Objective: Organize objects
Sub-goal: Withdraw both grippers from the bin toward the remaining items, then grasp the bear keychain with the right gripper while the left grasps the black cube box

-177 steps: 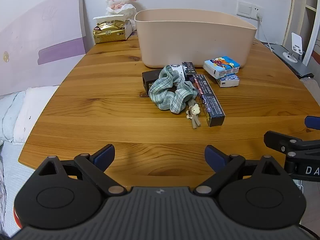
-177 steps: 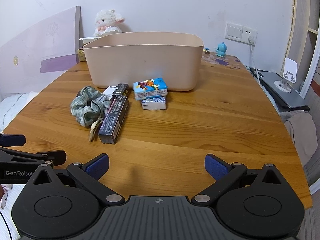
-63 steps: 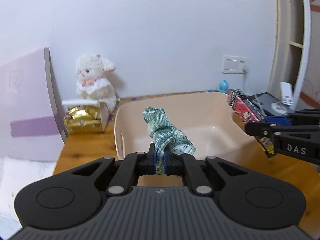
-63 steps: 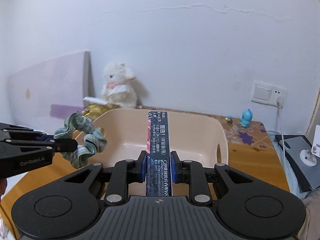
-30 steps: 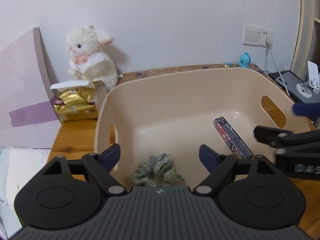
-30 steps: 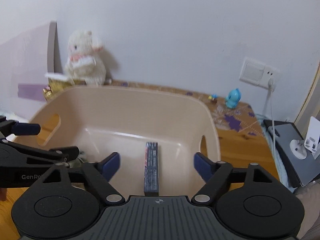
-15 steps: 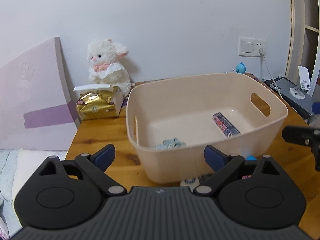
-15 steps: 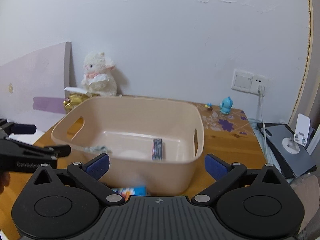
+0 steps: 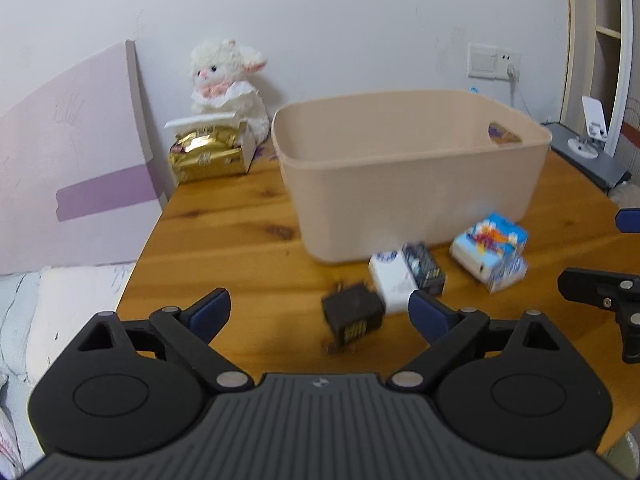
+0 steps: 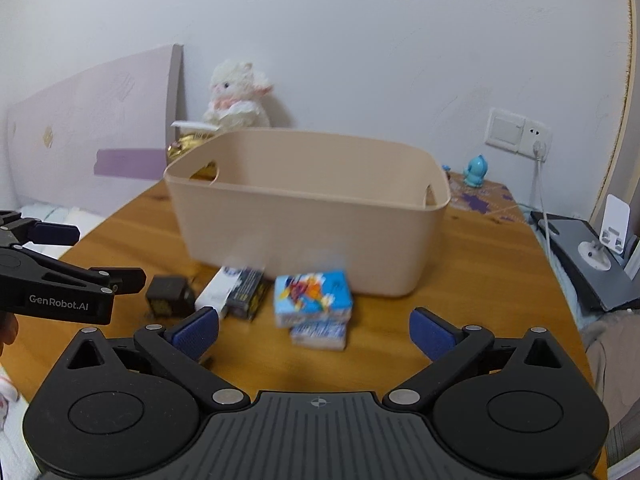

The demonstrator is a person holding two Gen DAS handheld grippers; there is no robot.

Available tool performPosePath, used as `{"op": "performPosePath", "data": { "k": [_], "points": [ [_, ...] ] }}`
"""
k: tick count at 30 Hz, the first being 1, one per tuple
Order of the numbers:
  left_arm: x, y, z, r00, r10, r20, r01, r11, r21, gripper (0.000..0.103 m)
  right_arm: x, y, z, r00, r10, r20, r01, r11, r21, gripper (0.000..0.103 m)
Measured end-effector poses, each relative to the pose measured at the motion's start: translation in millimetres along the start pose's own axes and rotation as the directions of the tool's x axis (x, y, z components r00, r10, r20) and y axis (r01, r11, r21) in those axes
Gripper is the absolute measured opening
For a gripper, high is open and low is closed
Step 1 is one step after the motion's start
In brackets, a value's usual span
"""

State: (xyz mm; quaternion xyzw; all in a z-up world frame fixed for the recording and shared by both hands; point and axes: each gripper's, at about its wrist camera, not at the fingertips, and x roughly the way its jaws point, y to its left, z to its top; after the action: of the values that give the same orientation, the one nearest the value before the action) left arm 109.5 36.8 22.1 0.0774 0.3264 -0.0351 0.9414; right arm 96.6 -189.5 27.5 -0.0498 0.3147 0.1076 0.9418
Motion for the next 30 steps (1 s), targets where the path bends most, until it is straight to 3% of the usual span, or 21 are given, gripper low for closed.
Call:
{"op": "performPosePath", "data": {
  "k": [11,20,23,30],
  "points": [
    [15,13,-45,0.997,0.023,-0.077,-0.023,1.0,0.002,0.096,30,31,-40,0.996,0.029,-0.085,-0.03,1.0,-0.01,0.103],
    [33,12,-55,0.993,0.027,-0.114,-0.024,0.999,0.027,0.096,57,57,-48,0.988,0.065,-0.137,-0.073,0.996,-0.058,0.103],
    [39,14,-53,0.993,0.01,-0.121,-0.009,1.0,0.01,0.096,67,60,-51,0.987,0.058,-0.152,-0.07,0.995,-0.073,0.094],
    [51,8,-46,0.995,-0.011,-0.097,0.009,1.0,-0.022,0.096,74,43,-51,0.993,0.044,-0.11,-0.05,0.997,-0.058,0.086]
  ]
}}
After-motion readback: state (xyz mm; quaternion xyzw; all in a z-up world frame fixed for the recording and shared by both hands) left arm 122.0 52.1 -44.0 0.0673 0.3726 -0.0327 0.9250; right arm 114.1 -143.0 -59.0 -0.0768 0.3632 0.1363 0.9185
